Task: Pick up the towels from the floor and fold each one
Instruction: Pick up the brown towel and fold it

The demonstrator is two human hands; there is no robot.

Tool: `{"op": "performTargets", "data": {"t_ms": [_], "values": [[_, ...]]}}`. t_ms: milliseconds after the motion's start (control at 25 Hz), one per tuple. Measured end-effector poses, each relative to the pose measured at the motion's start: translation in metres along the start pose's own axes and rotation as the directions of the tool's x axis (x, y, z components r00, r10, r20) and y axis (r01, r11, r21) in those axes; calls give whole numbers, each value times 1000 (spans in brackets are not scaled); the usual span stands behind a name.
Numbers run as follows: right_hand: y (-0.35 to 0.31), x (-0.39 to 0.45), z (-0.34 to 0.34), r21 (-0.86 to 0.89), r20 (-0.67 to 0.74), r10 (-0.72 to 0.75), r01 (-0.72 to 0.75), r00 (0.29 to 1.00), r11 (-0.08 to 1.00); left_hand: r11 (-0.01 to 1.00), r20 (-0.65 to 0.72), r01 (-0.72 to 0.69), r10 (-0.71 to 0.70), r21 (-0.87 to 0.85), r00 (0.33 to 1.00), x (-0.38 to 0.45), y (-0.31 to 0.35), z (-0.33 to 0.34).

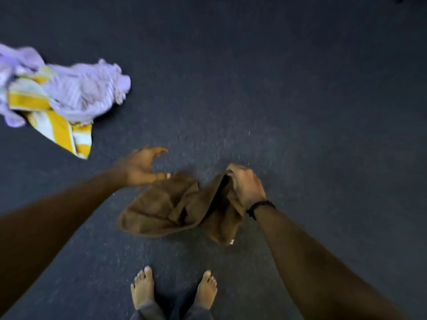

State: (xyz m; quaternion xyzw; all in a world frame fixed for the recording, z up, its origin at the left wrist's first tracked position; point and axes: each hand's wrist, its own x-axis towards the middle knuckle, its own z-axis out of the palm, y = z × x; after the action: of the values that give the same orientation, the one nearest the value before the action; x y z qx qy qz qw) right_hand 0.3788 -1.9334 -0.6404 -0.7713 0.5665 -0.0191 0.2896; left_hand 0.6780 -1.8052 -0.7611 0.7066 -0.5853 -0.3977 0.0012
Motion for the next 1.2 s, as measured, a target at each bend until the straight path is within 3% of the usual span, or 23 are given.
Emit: {"op": "performTargets", "data": {"t_ms": [40, 120, 160, 280, 440, 840, 1040, 1200], "values": [[-28, 2, -39, -3, -25, -44, 44, 999, 999, 988, -68, -152, 152, -1, 986, -5, 68, -120], [-83, 4, -116, -26, -74, -120, 119, 990, 993, 997, -222, -75, 74, 2, 972, -43, 151, -272], [-109, 5, -152, -55, -100, -163, 158, 982, 986, 994, -221, -96, 82, -54, 972, -69, 170, -309], [-192, 5, -257, -178, -146, -300, 273, 943, 945, 981, -381, -196, 185, 9, 906, -132, 192, -391], [-295, -15, -384, -329, -251, -442, 354, 861, 876, 978, -539, -200, 201, 62, 818, -223, 226, -511], [-453, -87, -566, -620, -378, -650, 341, 659, 707, 976, -701, -206, 199, 76, 685, -389, 244, -660], [-502, -116, -604, -644, -424, -697, 349, 578, 681, 968, -769, -227, 222, 103, 600, -434, 246, -698], [-537, -139, -608, -625, -397, -713, 399, 578, 671, 973, -805, -212, 198, 93, 559, -470, 240, -708]]}}
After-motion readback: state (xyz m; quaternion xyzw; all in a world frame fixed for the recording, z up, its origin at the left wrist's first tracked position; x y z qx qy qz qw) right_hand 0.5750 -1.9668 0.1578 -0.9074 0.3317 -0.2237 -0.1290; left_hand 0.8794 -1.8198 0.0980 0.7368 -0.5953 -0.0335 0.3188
